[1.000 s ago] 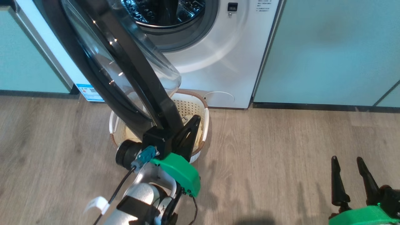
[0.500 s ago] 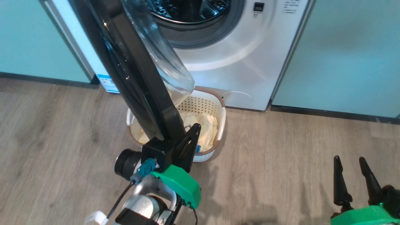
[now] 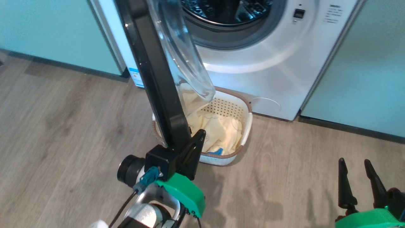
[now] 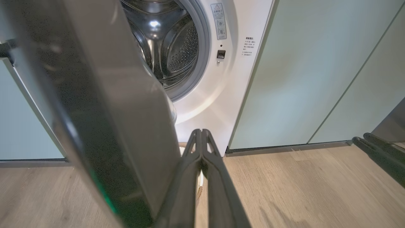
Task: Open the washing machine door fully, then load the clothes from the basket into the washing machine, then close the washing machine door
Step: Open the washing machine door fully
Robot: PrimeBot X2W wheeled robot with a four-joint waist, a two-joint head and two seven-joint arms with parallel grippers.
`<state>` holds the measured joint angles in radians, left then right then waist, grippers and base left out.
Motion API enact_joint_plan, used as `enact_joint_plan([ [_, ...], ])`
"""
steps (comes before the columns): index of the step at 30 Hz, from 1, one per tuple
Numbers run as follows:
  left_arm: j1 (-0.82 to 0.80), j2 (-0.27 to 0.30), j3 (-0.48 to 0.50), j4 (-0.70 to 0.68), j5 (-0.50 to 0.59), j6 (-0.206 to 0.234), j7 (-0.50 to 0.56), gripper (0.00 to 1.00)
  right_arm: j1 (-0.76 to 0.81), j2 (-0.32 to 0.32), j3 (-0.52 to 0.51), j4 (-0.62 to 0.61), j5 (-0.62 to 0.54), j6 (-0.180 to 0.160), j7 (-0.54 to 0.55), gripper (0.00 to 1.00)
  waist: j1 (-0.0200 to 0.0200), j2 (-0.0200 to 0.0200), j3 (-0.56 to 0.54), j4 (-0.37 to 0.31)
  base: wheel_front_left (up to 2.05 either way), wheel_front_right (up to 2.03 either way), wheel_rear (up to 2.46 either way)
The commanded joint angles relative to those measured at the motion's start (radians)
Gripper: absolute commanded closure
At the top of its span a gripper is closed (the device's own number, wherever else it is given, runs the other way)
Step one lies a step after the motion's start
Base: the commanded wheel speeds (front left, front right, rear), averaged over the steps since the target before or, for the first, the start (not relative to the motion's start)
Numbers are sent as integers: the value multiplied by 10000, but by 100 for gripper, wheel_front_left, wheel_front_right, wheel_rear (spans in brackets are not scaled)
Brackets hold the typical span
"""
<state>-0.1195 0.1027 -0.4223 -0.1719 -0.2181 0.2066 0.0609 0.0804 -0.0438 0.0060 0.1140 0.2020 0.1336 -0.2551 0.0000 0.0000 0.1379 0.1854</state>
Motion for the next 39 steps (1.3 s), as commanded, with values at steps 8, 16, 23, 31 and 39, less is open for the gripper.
enact_joint_plan([
  [8, -42, 166, 238, -512, 77, 63, -137, 100, -119, -64, 190, -309, -80, -29, -67, 0, 0, 0, -14, 838, 0, 0, 0],
  [16, 46, 211, 247, -517, 68, 161, -199, 100, -75, -64, 152, -322, -101, -29, -67, 0, 0, 0, 11, 1423, 0, 0, 0],
  [23, 149, 271, 250, -526, 106, 246, -355, 100, -17, -64, 111, -313, -173, -29, -67, 0, 0, 0, -22, 2075, 0, 0, 0],
  [31, 302, 254, 276, -586, 100, 409, -565, 100, 38, -64, 132, -277, -192, -29, -67, 0, 0, 0, -112, 2889, 0, 0, 0],
  [39, 370, 379, 691, -408, 17, 636, -920, 100, 45, -64, 148, -244, -163, -29, -67, 0, 0, 0, -168, 3317, 0, 0, 0],
])
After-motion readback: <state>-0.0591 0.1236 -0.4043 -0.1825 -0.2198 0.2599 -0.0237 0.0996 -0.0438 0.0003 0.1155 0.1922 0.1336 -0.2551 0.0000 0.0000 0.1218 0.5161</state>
